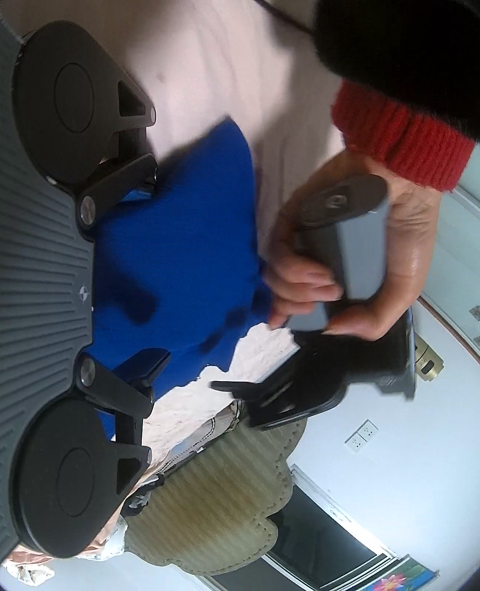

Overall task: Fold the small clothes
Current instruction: 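Grasp a sweater cuff with the left gripper while the right gripper grasps nearby fabric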

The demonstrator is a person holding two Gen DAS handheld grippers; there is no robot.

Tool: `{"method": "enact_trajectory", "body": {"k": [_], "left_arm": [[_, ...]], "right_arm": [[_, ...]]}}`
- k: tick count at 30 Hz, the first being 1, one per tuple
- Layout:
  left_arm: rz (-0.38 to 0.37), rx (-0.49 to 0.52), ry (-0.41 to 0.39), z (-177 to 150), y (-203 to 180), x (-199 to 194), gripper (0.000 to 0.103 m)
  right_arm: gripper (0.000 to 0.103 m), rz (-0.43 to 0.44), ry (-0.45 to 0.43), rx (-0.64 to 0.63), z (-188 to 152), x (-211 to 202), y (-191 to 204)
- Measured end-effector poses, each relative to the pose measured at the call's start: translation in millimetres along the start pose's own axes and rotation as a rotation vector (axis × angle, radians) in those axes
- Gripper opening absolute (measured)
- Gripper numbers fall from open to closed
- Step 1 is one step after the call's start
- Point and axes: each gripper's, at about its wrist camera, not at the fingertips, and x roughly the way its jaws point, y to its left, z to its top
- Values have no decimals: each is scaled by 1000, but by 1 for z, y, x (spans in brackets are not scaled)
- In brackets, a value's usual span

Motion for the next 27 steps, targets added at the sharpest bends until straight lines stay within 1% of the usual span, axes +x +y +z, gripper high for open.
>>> {"method": "enact_trajectory", "body": {"k": [1, 3, 5, 6, 7, 8, 9, 11, 13, 16, 18, 19, 23, 27], "left_arm": [[25, 29, 0, 0, -5, 3, 87], [83, 99, -1, -1, -17, 9, 82], [157, 180, 0, -3, -30, 15, 70], [183, 214, 1, -4, -35, 17, 68], [200, 240, 3, -5, -39, 19, 65], [210, 261, 5, -6, -42, 19, 64], [218, 277, 6, -7, -44, 20, 60], [232, 304, 10, -8, -47, 20, 49], [235, 318, 12, -9, -49, 20, 42], [242, 336, 13, -11, -53, 20, 32], [257, 349, 8, -13, -56, 20, 31], [266, 353, 5, -13, -58, 20, 28], [291, 370, -2, -15, -64, 19, 20], [313, 380, -2, -15, -68, 16, 18]], "right_arm": [[64, 4, 1, 11, 1, 2, -1], [60, 6, -3, 20, 1, 6, -1], [51, 13, -8, 18, 1, 6, 0], [48, 18, -10, 17, 1, 6, 0], [43, 21, -12, 14, 0, 6, 2], [39, 23, -13, 8, 0, 7, 2], [37, 26, -16, -2, 0, 6, 4], [29, 27, -18, -14, 0, 6, 7], [25, 32, -20, -16, 0, 6, 9], [22, 34, -25, -13, -1, 7, 10], [15, 39, -26, -10, -1, 5, 10], [13, 38, -27, -10, -2, 2, 13], [9, 41, -39, -3, -3, -5, 13], [8, 38, -57, 2, -4, -11, 10]]}}
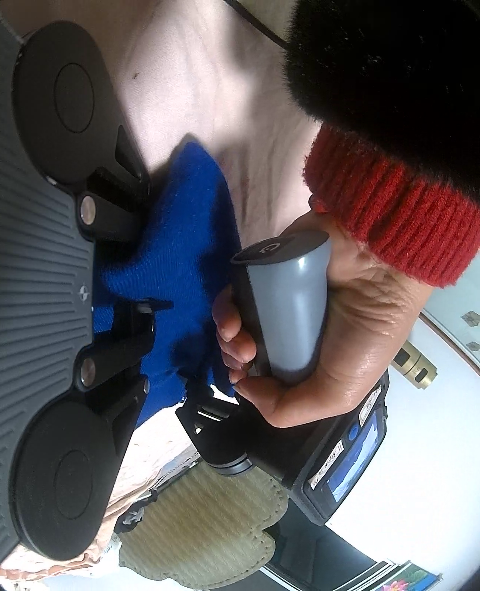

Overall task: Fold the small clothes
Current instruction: 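Grasp a sweater cuff with the left gripper while the right gripper grasps nearby fabric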

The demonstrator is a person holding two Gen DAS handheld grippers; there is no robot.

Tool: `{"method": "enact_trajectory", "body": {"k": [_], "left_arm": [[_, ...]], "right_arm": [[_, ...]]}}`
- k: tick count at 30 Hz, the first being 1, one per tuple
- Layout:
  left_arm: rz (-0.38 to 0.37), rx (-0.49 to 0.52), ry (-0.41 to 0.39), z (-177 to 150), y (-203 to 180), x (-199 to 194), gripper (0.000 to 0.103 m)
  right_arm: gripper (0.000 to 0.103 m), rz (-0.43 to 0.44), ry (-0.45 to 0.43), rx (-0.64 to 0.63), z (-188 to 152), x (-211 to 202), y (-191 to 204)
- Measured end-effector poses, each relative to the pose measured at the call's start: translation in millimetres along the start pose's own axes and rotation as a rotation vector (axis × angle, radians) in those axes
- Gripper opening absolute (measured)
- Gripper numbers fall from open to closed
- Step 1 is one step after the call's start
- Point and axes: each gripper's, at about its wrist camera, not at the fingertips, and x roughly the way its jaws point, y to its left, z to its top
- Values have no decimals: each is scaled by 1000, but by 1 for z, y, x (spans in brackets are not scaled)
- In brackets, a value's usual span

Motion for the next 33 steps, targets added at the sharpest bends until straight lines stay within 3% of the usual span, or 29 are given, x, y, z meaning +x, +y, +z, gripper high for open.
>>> {"method": "enact_trajectory", "body": {"k": [17, 33], "left_arm": [[100, 5, -39, 23, -44, -34, 16], [74, -43, -101, 48, -124, -45, 16]], "right_arm": [[6, -108, -51, 54, -28, -48, -33], [6, -236, -8, 220, -96, -99, -93]]}}
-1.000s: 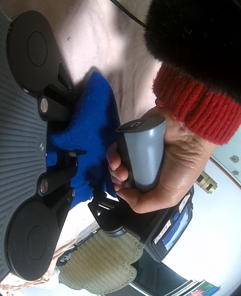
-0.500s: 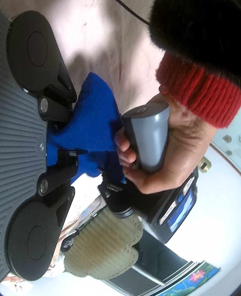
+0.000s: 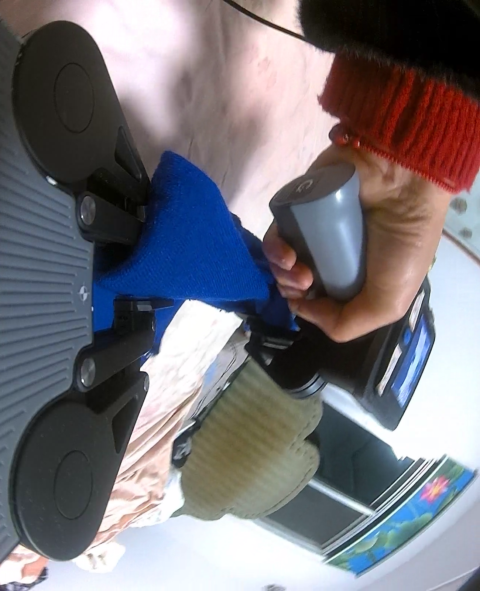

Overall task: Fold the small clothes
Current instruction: 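Grasp a sweater cuff with the left gripper while the right gripper grasps nearby fabric, then fold the held cuff and fabric inward onto the sweater with both grippers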

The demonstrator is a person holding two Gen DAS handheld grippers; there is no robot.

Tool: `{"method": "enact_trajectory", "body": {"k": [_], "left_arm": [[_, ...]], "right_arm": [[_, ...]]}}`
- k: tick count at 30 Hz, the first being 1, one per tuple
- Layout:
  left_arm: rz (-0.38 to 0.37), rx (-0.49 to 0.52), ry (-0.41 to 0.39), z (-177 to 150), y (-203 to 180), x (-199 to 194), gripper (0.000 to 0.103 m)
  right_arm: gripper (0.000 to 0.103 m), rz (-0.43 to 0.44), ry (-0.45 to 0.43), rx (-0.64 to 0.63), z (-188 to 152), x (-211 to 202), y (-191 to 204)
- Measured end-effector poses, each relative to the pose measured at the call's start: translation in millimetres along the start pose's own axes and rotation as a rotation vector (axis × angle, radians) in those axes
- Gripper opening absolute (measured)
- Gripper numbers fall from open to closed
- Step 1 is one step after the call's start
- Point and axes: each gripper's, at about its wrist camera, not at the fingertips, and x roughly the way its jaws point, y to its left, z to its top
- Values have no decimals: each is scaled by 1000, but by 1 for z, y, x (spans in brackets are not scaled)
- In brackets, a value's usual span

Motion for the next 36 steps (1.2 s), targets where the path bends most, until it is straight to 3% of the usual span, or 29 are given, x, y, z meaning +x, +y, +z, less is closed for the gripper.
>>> {"method": "enact_trajectory", "body": {"k": [11, 18, 29, 36], "left_arm": [[-39, 80, 16, -5, -70, 16, 16], [-66, 104, 46, -8, -100, 30, 14], [-86, 126, 75, -14, -129, 48, 14], [-103, 127, 83, -15, -141, 57, 14]], "right_arm": [[6, -41, 59, 99, -35, 5, -45], [6, -24, 112, 216, -55, 15, -73], [6, -20, 136, 313, -73, 13, -87], [6, 27, 178, 455, -89, 22, -110]]}}
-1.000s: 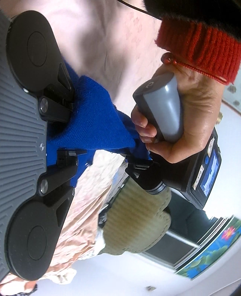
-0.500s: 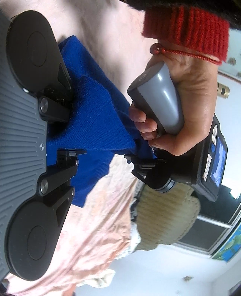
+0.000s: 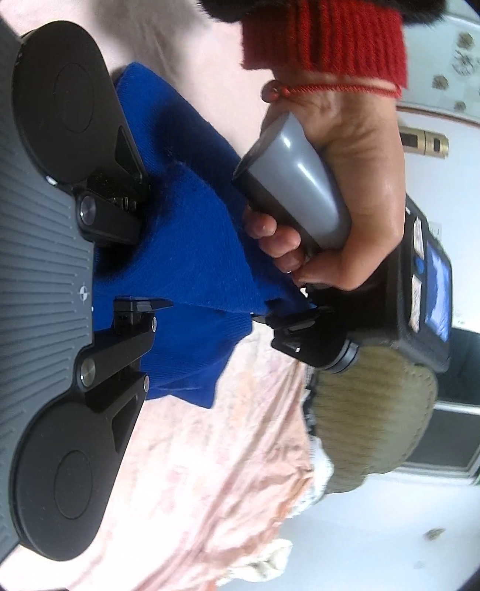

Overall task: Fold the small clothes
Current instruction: 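Fold the held cuff and fabric inward onto the sweater with both grippers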

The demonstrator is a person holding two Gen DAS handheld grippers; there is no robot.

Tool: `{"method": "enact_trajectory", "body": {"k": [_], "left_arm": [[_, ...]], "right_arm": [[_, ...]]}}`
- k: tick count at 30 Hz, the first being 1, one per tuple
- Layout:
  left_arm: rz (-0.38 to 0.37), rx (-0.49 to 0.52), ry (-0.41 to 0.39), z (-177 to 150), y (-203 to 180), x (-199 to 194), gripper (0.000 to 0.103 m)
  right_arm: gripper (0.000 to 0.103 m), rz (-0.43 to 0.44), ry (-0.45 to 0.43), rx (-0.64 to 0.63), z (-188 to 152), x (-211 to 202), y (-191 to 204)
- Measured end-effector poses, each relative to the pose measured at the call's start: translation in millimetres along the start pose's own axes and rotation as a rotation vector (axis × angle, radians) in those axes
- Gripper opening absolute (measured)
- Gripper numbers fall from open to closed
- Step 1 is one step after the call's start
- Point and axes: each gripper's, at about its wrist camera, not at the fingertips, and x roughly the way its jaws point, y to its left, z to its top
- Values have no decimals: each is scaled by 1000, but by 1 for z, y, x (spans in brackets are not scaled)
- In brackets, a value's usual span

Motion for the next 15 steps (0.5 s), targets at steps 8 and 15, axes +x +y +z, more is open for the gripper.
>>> {"method": "enact_trajectory", "body": {"k": [8, 15], "left_arm": [[-33, 3, 16, -2, -10, 12, 14], [-97, -58, 17, 3, -6, 11, 32]], "right_arm": [[19, 55, 55, 143, -6, 6, -19], [36, 142, 114, 342, -16, 9, -54]]}}
